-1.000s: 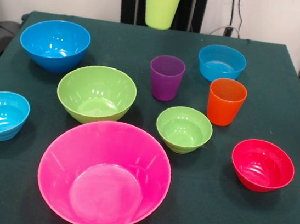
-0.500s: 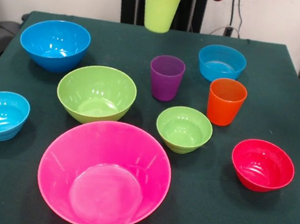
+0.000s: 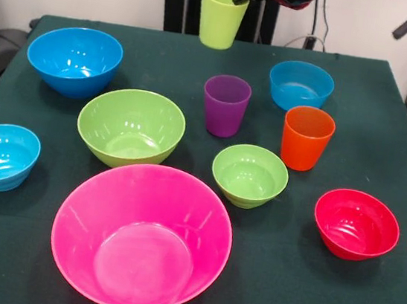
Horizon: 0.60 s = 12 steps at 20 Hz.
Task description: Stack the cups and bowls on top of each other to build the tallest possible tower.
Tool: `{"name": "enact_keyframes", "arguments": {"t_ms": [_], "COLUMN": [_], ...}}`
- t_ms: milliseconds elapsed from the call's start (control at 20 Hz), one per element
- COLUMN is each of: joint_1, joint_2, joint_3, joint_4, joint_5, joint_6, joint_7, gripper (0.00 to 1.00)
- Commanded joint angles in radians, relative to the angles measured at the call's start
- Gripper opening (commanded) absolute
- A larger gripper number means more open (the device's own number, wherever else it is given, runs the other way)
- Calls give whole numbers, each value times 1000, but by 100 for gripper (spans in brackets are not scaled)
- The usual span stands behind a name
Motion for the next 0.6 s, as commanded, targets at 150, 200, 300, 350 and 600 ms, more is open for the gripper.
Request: {"name": "enact_keyframes", "arguments": {"t_ms": [150,200,300,350,600], "joint_1": [33,33,36,38,43], "joint_2": [47,50,58,61,70], "joint_3": [109,108,108,108,103], "joint_4": [-71,-71,-78,-82,-94], "joint_5": [42,45,48,51,62], "joint_6": [65,63,64,67,81], "joint_7": [67,65,61,59,52], "gripper": [0,0,0,0,0]}}
